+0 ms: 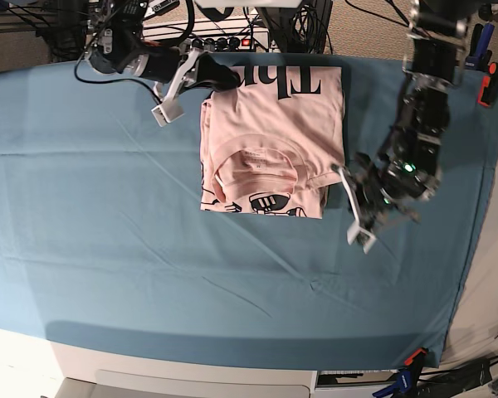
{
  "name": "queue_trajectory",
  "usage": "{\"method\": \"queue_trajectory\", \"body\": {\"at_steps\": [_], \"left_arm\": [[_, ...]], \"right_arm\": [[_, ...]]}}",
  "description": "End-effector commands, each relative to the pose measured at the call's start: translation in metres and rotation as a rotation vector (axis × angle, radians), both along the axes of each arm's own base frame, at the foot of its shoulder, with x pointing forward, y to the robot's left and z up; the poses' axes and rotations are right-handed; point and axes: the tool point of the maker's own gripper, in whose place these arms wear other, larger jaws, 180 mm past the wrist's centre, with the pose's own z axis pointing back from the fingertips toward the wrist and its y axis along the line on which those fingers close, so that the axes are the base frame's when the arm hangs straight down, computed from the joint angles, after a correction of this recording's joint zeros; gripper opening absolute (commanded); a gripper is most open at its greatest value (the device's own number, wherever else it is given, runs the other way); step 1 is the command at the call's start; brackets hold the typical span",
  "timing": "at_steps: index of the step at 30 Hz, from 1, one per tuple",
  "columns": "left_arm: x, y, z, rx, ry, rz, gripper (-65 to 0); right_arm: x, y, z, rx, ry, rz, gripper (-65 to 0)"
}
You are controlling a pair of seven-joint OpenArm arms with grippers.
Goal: Fold the T-shirt properly
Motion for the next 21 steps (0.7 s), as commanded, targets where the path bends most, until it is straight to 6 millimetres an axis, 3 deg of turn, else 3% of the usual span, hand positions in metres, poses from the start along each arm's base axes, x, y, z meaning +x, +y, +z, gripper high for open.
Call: {"method": "queue_trajectory", "body": {"at_steps": [1,6,11,14,17,21], "left_arm": [[0.018,0.009,0.028,0.015,-0.085,0.017,-65.0],[0.036,0.062,0.062,0.178,-0.169,0.075,-65.0],[0.025,0.122,0.079,0.235,-0.143,0.184,-65.0],[-0.001,0.153,0.079,0.198,-0.091,0.223,-65.0],[-0.043,0.179,0.074,0.155,-0.025,0.246,-65.0],[-0.110,0.191,0.073,0.053,0.037,0.245,-65.0]], "right_arm": [[0.008,-0.011,0.014,-0.011,-0.061,-0.023,-65.0],[0.003,-0.089,0.039,-0.282,-0.148,-0.123,-65.0],[-0.017,-0.161,0.084,-0.544,-0.220,-0.232,-65.0],[-0.036,-0.187,0.103,-0.663,-0.217,-0.287,-65.0],[-0.058,-0.206,0.109,-0.735,-0.168,-0.318,-65.0],[-0.082,-0.214,0.106,-0.769,-0.091,-0.311,-65.0]]}}
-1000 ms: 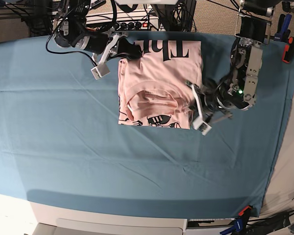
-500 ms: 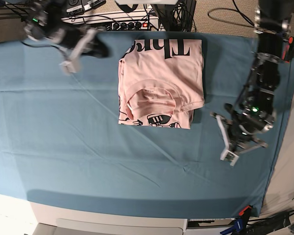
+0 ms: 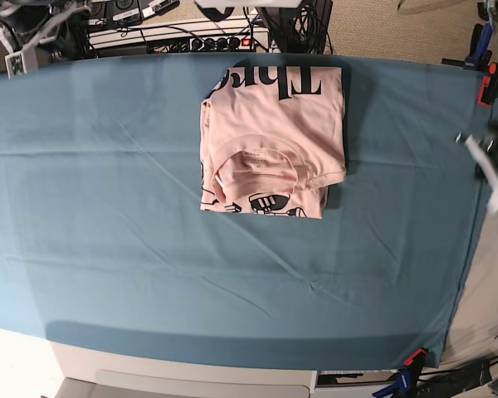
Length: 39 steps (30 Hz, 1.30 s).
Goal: Fold the T-shirt properly
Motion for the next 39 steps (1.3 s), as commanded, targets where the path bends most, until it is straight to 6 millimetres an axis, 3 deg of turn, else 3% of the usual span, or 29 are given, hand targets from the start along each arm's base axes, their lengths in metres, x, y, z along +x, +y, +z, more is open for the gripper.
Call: {"method": "queue_trajectory", "body": {"at_steps": [1,5,8,11,14,17,20,23,25,27,31,35,39], "left_arm": [[-0.014,0.002,0.008,-0.003,-0.006,-0.010,-65.0],[-0.093,-0.012,-0.007,-0.107,0.114,-0.003,-65.0],[-0.150,-0.035,-0.035,-0.235,0.248,0.043,-65.0],[-0.198,-0.065,-0.063,-0.376,0.398,0.066,-65.0],[-0.238,-0.096,-0.090,-0.515,0.547,0.032,-65.0],[-0.274,-0.134,-0.114,-0.653,0.673,-0.033,-65.0],[-0.297,-0.174,-0.135,-0.766,0.729,-0.097,-65.0],[-0.306,-0.203,-0.165,-0.780,0.757,-0.118,-65.0],[-0.306,-0.219,-0.187,-0.752,0.762,-0.135,-65.0],[-0.296,-0.234,-0.209,-0.721,0.716,-0.162,-65.0],[-0.255,-0.263,-0.260,-0.617,0.556,-0.179,-65.0],[-0.243,-0.262,-0.313,-0.400,0.564,-0.159,-65.0],[-0.240,-0.251,-0.346,-0.255,0.591,-0.050,-65.0]], "right_arm": [[-0.003,0.002,0.004,-0.002,-0.001,0.010,-65.0],[-0.021,0.002,-0.001,0.004,0.067,0.008,-65.0],[-0.030,0.001,-0.004,0.014,0.098,0.001,-65.0],[-0.039,0.002,-0.021,0.101,0.135,-0.029,-65.0],[-0.062,0.004,-0.064,0.243,0.259,-0.074,-65.0],[-0.107,0.004,-0.124,0.353,0.467,-0.151,-65.0],[-0.138,0.001,-0.181,0.423,0.591,-0.251,-65.0],[-0.152,0.001,-0.233,0.469,0.646,-0.358,-65.0],[-0.149,0.003,-0.262,0.488,0.651,-0.415,-65.0],[-0.137,0.005,-0.288,0.492,0.629,-0.456,-65.0],[-0.089,0.019,-0.326,0.487,0.512,-0.479,-65.0],[-0.048,0.040,-0.346,0.439,0.428,-0.357,-65.0],[-0.048,0.033,-0.365,0.240,0.496,-0.331,-65.0]]}}
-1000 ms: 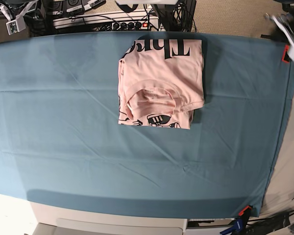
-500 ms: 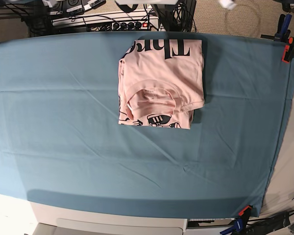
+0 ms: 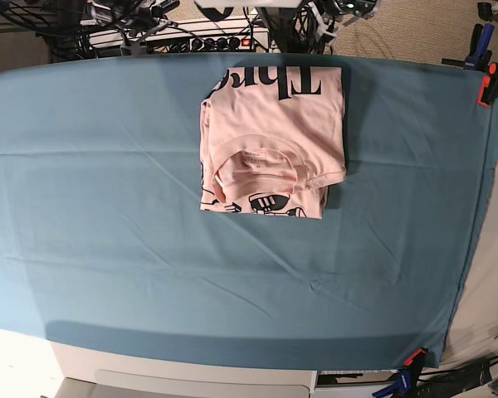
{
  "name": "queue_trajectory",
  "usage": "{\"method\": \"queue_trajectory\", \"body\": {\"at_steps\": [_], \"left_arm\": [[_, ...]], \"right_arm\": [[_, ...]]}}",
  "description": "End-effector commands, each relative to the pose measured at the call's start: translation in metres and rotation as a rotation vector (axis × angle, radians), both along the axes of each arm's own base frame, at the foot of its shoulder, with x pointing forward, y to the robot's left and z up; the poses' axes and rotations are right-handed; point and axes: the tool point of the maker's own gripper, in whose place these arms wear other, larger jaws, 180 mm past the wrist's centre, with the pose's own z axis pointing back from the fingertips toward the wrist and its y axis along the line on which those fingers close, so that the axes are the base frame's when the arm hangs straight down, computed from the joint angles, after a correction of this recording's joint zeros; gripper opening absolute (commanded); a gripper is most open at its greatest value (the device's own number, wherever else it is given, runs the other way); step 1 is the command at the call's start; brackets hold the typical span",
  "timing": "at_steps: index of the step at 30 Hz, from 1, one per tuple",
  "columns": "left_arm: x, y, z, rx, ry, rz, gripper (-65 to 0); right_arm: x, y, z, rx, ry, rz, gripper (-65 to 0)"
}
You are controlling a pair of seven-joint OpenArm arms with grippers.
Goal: Fold the T-shirt properly
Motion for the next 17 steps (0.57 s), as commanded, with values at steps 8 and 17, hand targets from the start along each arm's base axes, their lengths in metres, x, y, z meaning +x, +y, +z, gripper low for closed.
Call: {"method": "queue_trajectory", "body": {"at_steps": [8,17], "left_arm": [[-0.010,0.007,-0.018,0.130,0.010,0.074,-65.0],[0.003,0.015,-0.019,0.132,0.000,0.124,-65.0]], "right_arm": [[-0.008,0.011,-0.013,-0.154,0.044,0.047,-65.0],[-0.003,0.030,-0.015,-0.127,0.025,0.042,-65.0]]}}
